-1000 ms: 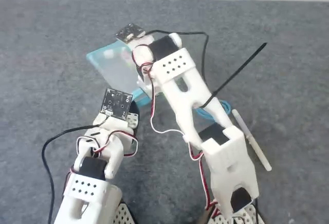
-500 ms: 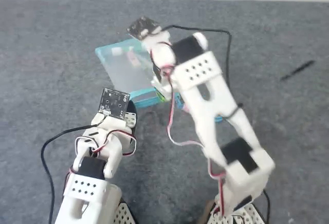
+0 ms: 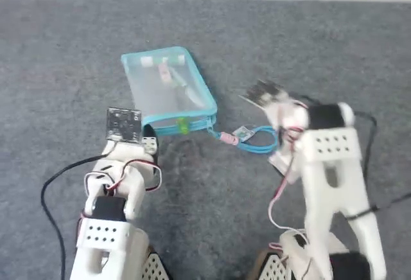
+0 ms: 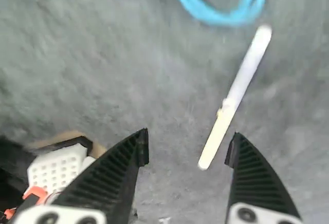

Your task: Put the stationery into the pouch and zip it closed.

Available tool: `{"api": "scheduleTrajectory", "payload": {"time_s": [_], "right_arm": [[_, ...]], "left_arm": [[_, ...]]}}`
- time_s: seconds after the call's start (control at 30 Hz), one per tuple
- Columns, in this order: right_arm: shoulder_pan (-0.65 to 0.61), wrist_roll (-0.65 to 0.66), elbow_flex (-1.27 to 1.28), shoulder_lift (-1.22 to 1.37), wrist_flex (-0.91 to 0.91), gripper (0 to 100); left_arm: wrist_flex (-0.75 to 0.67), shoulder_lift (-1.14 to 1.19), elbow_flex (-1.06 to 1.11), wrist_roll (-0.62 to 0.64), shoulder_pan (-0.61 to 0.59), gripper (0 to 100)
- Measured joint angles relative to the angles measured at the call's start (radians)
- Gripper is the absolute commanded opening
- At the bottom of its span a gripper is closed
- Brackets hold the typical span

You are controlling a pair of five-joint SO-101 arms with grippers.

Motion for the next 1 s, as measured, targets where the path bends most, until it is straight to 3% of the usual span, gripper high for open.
{"api": "scheduleTrajectory", "payload": {"time_s": [0.17, 0.33, 0.5, 0.67, 1.0], "right_arm": [[0.101, 0.092, 0.233, -0.072, -0.137, 24.9], [0.167, 0.106, 0.327, -0.084, -0.218, 24.9], [0.183, 0.144, 0.381, -0.086, -0.247, 24.9], [0.193, 0.150, 0.451, -0.087, -0.276, 24.9], [0.216, 0.169, 0.563, -0.092, -0.361, 24.8]], "left_arm": [[0.041, 0.000, 0.000, -0.138, 0.140, 1], [0.041, 0.000, -0.023, -0.017, -0.046, 1], [0.046, 0.000, -0.023, -0.144, 0.038, 1], [0.048, 0.000, -0.032, -0.052, -0.066, 1], [0.048, 0.000, -0.032, -0.058, -0.044, 1]]}}
